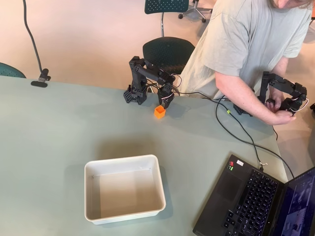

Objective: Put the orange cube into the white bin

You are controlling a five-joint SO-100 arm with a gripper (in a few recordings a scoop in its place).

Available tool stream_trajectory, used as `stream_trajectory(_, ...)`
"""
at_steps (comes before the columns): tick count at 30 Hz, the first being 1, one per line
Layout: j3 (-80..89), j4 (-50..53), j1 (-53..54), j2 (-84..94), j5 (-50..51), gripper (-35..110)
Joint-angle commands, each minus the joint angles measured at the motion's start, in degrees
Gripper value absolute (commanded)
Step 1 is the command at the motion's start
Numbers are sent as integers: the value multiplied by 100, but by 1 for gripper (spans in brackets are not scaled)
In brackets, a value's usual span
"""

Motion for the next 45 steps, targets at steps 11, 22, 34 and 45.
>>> stream_trajectory(11, 9, 0, 264, 1187, 62, 19)
stream_trajectory(22, 18, 396, 396, 1151, 62, 43)
stream_trajectory(34, 9, 527, 413, 650, 62, 50)
stream_trajectory(45, 9, 448, 598, -193, 97, 51)
